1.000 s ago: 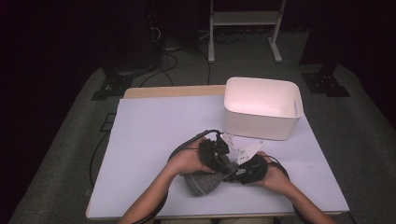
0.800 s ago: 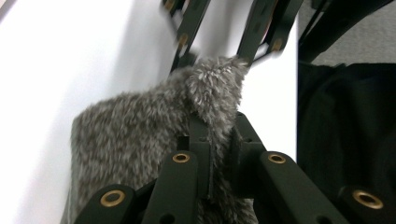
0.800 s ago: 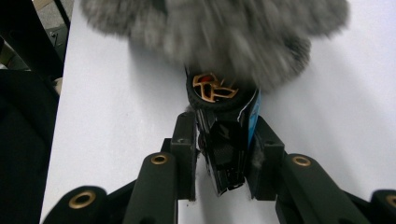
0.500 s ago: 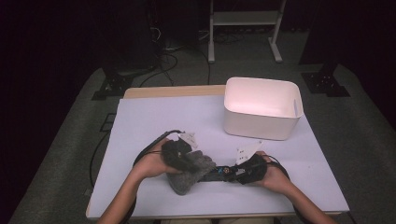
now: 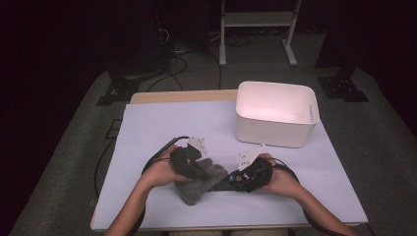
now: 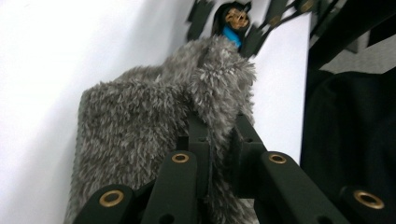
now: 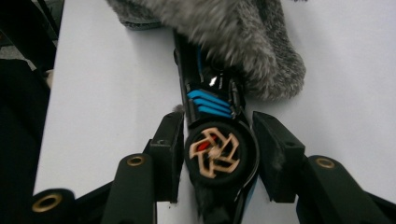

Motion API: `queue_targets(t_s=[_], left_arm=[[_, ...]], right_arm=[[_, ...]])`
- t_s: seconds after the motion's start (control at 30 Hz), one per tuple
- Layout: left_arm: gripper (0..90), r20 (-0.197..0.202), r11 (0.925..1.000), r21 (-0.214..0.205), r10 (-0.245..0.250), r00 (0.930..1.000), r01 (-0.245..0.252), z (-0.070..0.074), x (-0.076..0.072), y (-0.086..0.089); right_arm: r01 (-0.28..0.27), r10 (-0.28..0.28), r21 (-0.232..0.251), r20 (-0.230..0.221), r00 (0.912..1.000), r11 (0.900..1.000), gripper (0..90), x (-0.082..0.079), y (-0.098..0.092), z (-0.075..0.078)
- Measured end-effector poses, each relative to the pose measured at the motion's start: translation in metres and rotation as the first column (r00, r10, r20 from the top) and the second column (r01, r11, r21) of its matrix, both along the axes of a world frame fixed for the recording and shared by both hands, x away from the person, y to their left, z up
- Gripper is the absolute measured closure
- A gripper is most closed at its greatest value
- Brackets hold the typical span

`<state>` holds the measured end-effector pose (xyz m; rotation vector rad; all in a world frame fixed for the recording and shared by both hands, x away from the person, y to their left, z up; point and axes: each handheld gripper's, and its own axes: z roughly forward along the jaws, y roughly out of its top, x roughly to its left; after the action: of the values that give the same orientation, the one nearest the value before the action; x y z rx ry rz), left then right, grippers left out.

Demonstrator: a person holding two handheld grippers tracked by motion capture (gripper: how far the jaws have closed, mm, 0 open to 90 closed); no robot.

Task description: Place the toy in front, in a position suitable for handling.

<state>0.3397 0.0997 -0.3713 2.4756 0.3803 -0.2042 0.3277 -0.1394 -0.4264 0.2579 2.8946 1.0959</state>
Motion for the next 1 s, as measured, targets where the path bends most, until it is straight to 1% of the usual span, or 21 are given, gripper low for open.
queue_targets(t_s=[0.07, 0.1, 0.13, 0.2, 0.27, 0.33, 0.37, 0.43, 0.47, 0.53, 0.6, 0.63, 0.67, 0.73, 0.8, 0.87, 0.93, 0.97, 1.0], left_arm=[[81.8, -0.007, 0.9999, -0.007, -0.008, 0.9999, 0.008, -0.001, 0.000, -0.004], [81.8, -0.010, 0.9999, -0.012, -0.007, 0.9999, 0.007, -0.001, 0.001, -0.005], [81.8, -0.006, 0.9998, -0.012, -0.013, 0.9999, 0.013, -0.001, 0.002, -0.006], [81.5, -0.001, 0.9999, -0.008, -0.014, 0.9999, 0.014, 0.000, 0.002, -0.007], [81.1, 0.016, 0.9999, -0.010, -0.010, 0.9998, 0.010, 0.004, 0.001, -0.004], [81.1, 0.024, 0.9994, -0.035, 0.007, 0.9997, -0.006, 0.008, 0.001, 0.003], [81.1, 0.024, 0.9990, -0.043, 0.015, 0.9996, -0.014, 0.009, 0.001, 0.007], [81.1, 0.025, 0.9987, -0.040, 0.030, 0.9992, -0.029, 0.010, 0.002, 0.016], [81.1, 0.019, 0.9983, -0.042, 0.041, 0.9990, -0.040, 0.009, 0.002, 0.020], [81.1, 0.008, 0.9977, -0.038, 0.056, 0.9984, -0.056, 0.005, 0.003, 0.024], [81.1, -0.002, 0.9978, -0.036, 0.056, 0.9984, -0.056, 0.000, 0.004, 0.027], [81.1, -0.010, 0.9977, -0.036, 0.056, 0.9984, -0.057, -0.005, 0.005, 0.028], [81.1, -0.022, 0.9968, -0.044, 0.065, 0.9976, -0.066, -0.009, 0.005, 0.029], [81.1, -0.040, 0.9955, -0.059, 0.071, 0.9967, -0.073, -0.016, 0.006, 0.032], [81.2, -0.051, 0.9931, -0.085, 0.078, 0.9957, -0.082, -0.019, 0.007, 0.034], [81.2, -0.057, 0.9925, -0.088, 0.080, 0.9952, -0.085, -0.020, 0.007, 0.034], [81.3, -0.057, 0.9935, -0.082, 0.074, 0.9956, -0.079, -0.020, 0.008, 0.030], [81.3, -0.052, 0.9940, -0.078, 0.072, 0.9960, -0.076, -0.019, 0.008, 0.028], [81.3, -0.055, 0.9935, -0.078, 0.079, 0.9954, -0.083, -0.018, 0.008, 0.027]], right_arm=[[-0.003, 0.002, -0.007, -0.017, 0.9999, 1.0000, 54.1, 0.002, 0.003, -0.002], [-0.008, 0.008, -0.011, -0.020, 0.9998, 0.9999, 56.3, 0.002, 0.005, -0.004], [-0.019, 0.018, -0.020, -0.024, 0.9995, 0.9996, 60.4, 0.002, 0.006, -0.005], [-0.020, 0.019, -0.034, -0.018, 0.9997, 0.9992, 61.0, 0.001, 0.008, -0.005], [-0.023, 0.022, -0.043, -0.013, 0.9997, 0.9988, 61.4, 0.000, 0.008, -0.004], [-0.023, 0.022, -0.051, -0.014, 0.9997, 0.9985, 61.7, 0.001, 0.007, -0.003], [-0.026, 0.025, -0.057, -0.011, 0.9996, 0.9981, 61.9, 0.001, 0.005, -0.002], [-0.029, 0.028, -0.062, -0.016, 0.9995, 0.9977, 62.9, 0.000, 0.001, -0.001], [-0.026, 0.025, -0.064, -0.016, 0.9996, 0.9976, 63.6, 0.000, -0.003, 0.000], [-0.020, 0.019, -0.067, -0.021, 0.9996, 0.9975, 66.0, -0.001, -0.010, 0.001], [-0.011, 0.009, -0.075, -0.022, 0.9997, 0.9972, 69.6, -0.002, -0.019, 0.001], [-0.006, 0.004, -0.069, -0.024, 0.9997, 0.9976, 69.9, -0.002, -0.022, 0.001], [0.003, -0.005, -0.064, -0.025, 0.9997, 0.9979, 69.9, -0.003, -0.026, 0.001], [0.009, -0.010, -0.065, -0.021, 0.9997, 0.9978, 69.8, -0.005, -0.029, 0.001], [0.003, -0.004, -0.075, -0.008, 1.0000, 0.9972, 69.1, -0.006, -0.027, 0.002], [-0.004, 0.003, -0.084, -0.009, 1.0000, 0.9965, 67.4, -0.005, -0.026, 0.003], [0.002, -0.003, -0.057, -0.010, 0.9999, 0.9984, 61.0, -0.004, -0.023, 0.005], [0.004, -0.004, -0.048, 0.000, 1.0000, 0.9988, 57.0, -0.003, -0.021, 0.006], [0.000, 0.000, -0.039, 0.005, 1.0000, 0.9992, 56.0, -0.002, -0.018, 0.008]])
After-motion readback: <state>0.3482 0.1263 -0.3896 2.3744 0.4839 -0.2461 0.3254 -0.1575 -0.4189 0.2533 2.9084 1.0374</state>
